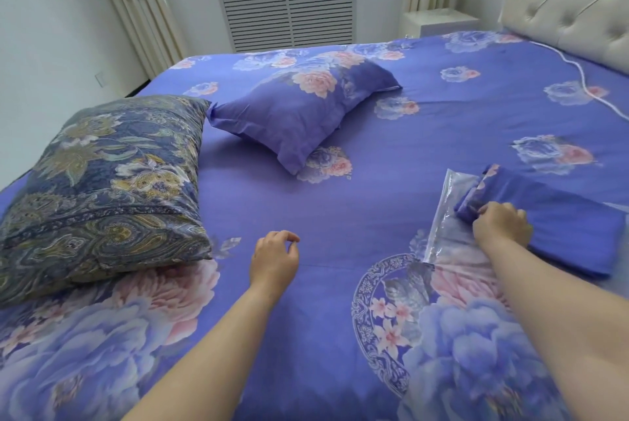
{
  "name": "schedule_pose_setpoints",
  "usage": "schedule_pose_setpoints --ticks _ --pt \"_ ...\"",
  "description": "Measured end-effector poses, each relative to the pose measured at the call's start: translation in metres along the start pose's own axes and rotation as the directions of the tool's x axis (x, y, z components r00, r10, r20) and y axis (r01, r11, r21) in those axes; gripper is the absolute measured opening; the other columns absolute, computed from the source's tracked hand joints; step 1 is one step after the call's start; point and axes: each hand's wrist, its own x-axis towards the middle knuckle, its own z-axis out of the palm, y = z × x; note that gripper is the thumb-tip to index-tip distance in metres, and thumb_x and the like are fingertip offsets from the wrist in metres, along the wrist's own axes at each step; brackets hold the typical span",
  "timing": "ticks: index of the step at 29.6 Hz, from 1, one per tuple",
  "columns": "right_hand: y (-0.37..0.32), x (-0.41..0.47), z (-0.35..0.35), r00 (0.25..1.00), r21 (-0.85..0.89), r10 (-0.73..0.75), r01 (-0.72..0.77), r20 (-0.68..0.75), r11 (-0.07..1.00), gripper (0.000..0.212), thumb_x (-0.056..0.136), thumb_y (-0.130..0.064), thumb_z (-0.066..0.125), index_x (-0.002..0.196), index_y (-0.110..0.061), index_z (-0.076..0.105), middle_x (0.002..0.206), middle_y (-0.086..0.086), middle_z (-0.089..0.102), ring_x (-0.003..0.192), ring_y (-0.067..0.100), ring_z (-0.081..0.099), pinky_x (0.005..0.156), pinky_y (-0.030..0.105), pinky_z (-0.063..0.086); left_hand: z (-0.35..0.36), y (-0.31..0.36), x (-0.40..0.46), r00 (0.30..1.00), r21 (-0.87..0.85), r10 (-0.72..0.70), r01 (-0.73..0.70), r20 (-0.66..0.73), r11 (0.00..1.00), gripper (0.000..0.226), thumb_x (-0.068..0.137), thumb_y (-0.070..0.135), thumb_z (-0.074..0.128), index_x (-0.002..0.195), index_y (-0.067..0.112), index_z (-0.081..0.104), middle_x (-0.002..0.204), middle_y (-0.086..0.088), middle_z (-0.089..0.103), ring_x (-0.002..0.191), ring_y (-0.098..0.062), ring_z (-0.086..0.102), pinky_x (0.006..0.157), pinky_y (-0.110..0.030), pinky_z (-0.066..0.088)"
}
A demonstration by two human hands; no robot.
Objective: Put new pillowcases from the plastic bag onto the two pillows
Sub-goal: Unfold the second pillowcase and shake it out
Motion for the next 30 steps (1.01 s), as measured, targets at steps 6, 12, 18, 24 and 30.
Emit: schedule_pose_setpoints --ticks 6,12,18,24,30 --pt "-0.035 -0.018 -0.014 0.975 0.327 -0.135 0.188 -0.177 0.926 0.021 0.093 -0.013 0.042 0.111 -0.012 0.053 0.110 0.019 0.063 0.105 0.037 0.055 0.084 0.041 0.035 0.000 0.027 -0.005 0.998 -0.071 0.058 -0.056 0.022 0.996 0.017 0.091 0.018 0.051 0.099 0.022 0.066 0.108 0.004 0.062 0.106 -0.018 0.054 0.079 -0.030 0.042" --pt "-0.080 -0.066 -0.069 0.925 0.681 -0.378 0.296 -0.031 0.670 0.012 0.095 -0.020 0.046 0.102 -0.015 0.055 0.097 0.010 0.066 0.090 0.030 0.060 0.073 0.033 0.039 -0.006 0.075 -0.016 0.964 -0.234 0.228 -0.192 0.139 0.953 0.035 0.092 0.033 0.057 0.126 0.023 0.056 0.126 0.006 0.058 0.120 -0.013 0.051 0.093 -0.026 0.041" --pt "-0.109 -0.132 -0.164 0.764 0.955 -0.645 0.205 -0.018 0.217 0.016 0.096 -0.018 0.048 0.083 -0.024 0.055 0.063 -0.010 0.062 0.055 0.002 0.055 0.058 0.018 0.045 -0.035 0.101 -0.030 0.952 -0.385 0.265 -0.191 0.150 0.903 0.084 0.081 0.041 0.070 0.148 0.033 0.020 0.152 0.005 0.029 0.139 -0.014 0.027 0.112 -0.036 0.029" --pt "-0.106 -0.168 -0.228 0.540 0.980 -0.841 -0.141 -0.040 -0.137 0.011 0.092 -0.019 0.053 0.088 -0.010 0.059 0.078 0.007 0.061 0.069 0.016 0.060 0.065 0.025 0.050 -0.063 0.113 -0.040 0.919 -0.551 0.371 -0.243 0.133 0.798 0.044 0.078 0.029 0.075 0.118 0.033 0.056 0.120 0.006 0.058 0.111 -0.007 0.051 0.092 -0.025 0.040" --pt "-0.102 -0.165 -0.229 0.812 0.919 -0.574 0.300 -0.105 0.256 0.033 0.088 -0.011 0.062 0.118 -0.010 0.048 0.104 0.010 0.063 0.087 0.022 0.062 0.082 0.036 0.050 -0.085 0.100 -0.045 0.962 -0.549 0.257 -0.168 0.089 0.819 0.027 0.085 0.025 0.065 0.064 0.013 0.053 0.058 0.007 0.044 0.057 -0.007 0.037 0.058 -0.028 0.033"
